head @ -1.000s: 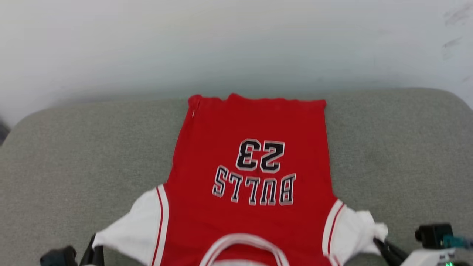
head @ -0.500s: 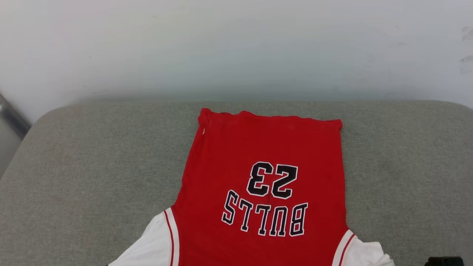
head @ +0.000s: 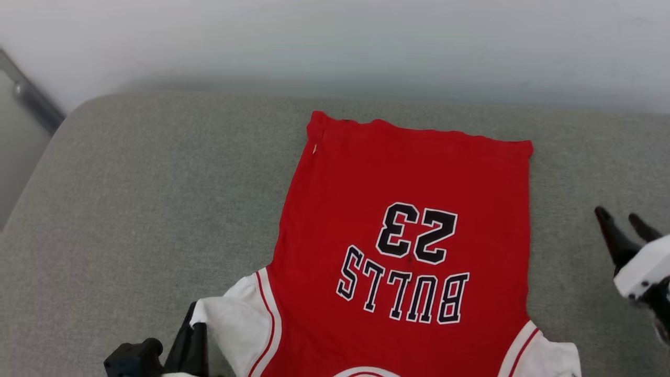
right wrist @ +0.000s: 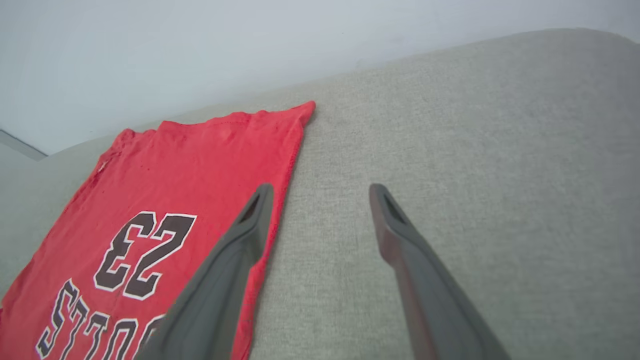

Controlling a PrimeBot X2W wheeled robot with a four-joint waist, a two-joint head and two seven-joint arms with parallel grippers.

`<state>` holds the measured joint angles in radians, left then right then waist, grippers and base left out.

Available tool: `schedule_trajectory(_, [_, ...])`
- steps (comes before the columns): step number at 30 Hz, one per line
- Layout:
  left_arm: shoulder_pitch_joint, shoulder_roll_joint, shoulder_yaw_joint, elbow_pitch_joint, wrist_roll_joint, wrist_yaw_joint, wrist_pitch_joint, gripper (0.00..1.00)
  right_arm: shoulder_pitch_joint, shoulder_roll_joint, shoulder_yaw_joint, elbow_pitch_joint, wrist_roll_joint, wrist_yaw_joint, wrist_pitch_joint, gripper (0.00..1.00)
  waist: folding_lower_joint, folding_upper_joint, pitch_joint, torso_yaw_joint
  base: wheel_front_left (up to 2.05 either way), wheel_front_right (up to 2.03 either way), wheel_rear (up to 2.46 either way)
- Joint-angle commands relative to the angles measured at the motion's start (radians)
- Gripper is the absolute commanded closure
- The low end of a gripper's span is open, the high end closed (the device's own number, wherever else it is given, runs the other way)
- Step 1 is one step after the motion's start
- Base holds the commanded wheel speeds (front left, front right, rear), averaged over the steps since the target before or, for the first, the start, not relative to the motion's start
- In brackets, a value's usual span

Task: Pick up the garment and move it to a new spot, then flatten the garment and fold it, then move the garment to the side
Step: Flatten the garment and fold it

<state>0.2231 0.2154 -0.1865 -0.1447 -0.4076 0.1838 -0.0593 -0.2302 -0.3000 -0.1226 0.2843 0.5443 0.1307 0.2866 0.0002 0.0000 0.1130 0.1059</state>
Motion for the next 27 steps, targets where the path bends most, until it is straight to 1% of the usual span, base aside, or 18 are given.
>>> schedule_trajectory(1, [-0.034,-0.007,-0.010,-0.010,0.008,-0.009,-0.011,1.00,-0.068,-0.019,-0.011,0.040,0.007,0.000,0.019,0.00,-0.0002,0.0000,0.070,0.058,0.00,0.00,0.00])
schedule_trajectory(3, [-0.066,-0.020,-0.024,-0.013,0.011,-0.016,-0.022,1.00,-0.172,-0.038,-0.032,0.121,0.019,0.000,0.057,0.00,-0.0002,0.0000,0.107,0.086,0.00,0.00,0.00])
schedule_trajectory(5, [-0.094,-0.027,-0.038,-0.015,0.018,-0.026,-0.033,1.00,-0.254,-0.058,-0.035,0.190,0.008,0.000,0.109,0.00,-0.0002,0.0000,0.144,0.114,0.00,0.00,0.00])
schedule_trajectory(9, [-0.149,-0.048,-0.063,-0.023,0.024,-0.041,-0.058,1.00,-0.423,-0.101,-0.041,0.303,-0.014,0.000,0.244,0.00,-0.0002,0.0000,0.214,0.165,0.00,0.00,0.00])
schedule_trajectory(10, [-0.149,-0.048,-0.063,-0.023,0.024,-0.041,-0.058,1.00,-0.423,-0.101,-0.041,0.303,-0.014,0.000,0.244,0.00,-0.0002,0.0000,0.214,0.165,0.00,0.00,0.00])
schedule_trajectory(14, [-0.185,-0.062,-0.085,-0.027,0.027,-0.053,-0.078,1.00,-0.548,-0.114,-0.049,0.393,-0.056,0.000,0.380,0.00,-0.0002,0.0000,0.271,0.205,0.00,0.00,0.00])
schedule_trajectory(17, [-0.210,-0.071,-0.096,-0.032,0.030,-0.061,-0.091,1.00,-0.629,-0.115,-0.066,0.430,-0.095,0.000,0.449,0.00,-0.0002,0.0000,0.311,0.225,0.00,0.00,0.00])
schedule_trajectory(19, [-0.231,-0.081,-0.108,-0.035,0.029,-0.066,-0.095,1.00,-0.685,-0.124,-0.081,0.452,-0.142,0.000,0.490,0.00,-0.0002,0.0000,0.348,0.243,0.00,0.00,0.00])
schedule_trajectory(22, [-0.241,-0.083,-0.114,-0.034,0.032,-0.067,-0.099,1.00,-0.706,-0.121,-0.091,0.470,-0.166,0.000,0.517,0.00,-0.0002,0.0000,0.361,0.250,0.00,0.00,0.00])
schedule_trajectory(25, [-0.254,-0.085,-0.119,-0.029,0.035,-0.066,-0.104,1.00,-0.697,-0.096,-0.139,0.555,-0.216,-0.001,0.610,0.00,-0.0002,0.0000,0.375,0.253,0.00,0.00,0.00])
schedule_trajectory(26, [-0.254,-0.085,-0.119,-0.029,0.035,-0.066,-0.104,1.00,-0.697,-0.096,-0.139,0.555,-0.216,-0.001,0.610,0.00,-0.0002,0.0000,0.375,0.253,0.00,0.00,0.00])
schedule_trajectory(27, [-0.255,-0.086,-0.120,-0.028,0.035,-0.066,-0.104,1.00,-0.692,-0.086,-0.155,0.574,-0.227,-0.001,0.633,0.00,-0.0002,0.0000,0.376,0.253,0.00,0.00,0.00])
